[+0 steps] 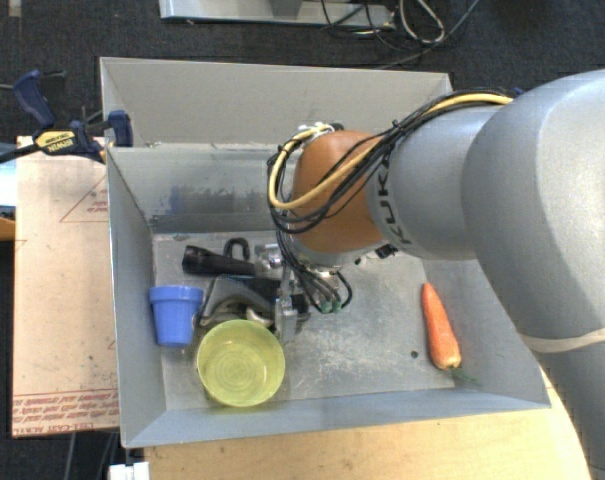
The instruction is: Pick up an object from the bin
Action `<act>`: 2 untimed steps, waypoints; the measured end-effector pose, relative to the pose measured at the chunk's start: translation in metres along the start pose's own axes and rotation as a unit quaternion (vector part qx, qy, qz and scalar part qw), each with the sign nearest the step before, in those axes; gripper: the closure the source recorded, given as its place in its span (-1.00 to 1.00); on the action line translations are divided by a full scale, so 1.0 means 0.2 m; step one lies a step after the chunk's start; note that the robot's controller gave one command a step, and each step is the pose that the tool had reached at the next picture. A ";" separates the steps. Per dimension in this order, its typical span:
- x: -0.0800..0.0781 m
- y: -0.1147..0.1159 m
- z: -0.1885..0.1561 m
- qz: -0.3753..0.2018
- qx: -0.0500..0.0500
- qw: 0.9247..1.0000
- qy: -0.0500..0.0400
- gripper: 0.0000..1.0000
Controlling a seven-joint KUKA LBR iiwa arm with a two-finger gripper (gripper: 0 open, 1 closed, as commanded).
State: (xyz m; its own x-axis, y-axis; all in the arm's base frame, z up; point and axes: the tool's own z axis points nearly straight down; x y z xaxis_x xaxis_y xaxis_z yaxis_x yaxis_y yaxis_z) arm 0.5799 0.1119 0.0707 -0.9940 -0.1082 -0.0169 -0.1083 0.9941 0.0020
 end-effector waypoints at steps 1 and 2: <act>-0.06 -0.27 0.00 0.055 0.001 0.998 0.008 -1.00; -0.03 0.00 -0.05 0.006 -0.002 1.000 0.001 -1.00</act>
Offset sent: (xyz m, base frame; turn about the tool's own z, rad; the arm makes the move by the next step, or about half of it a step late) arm 0.0049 -0.0009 0.0100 0.0164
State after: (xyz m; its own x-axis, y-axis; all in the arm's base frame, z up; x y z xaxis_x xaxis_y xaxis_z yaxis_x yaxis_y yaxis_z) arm 0.5852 0.1128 0.0809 -0.9953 -0.0956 -0.0146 -0.0957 0.9954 0.0069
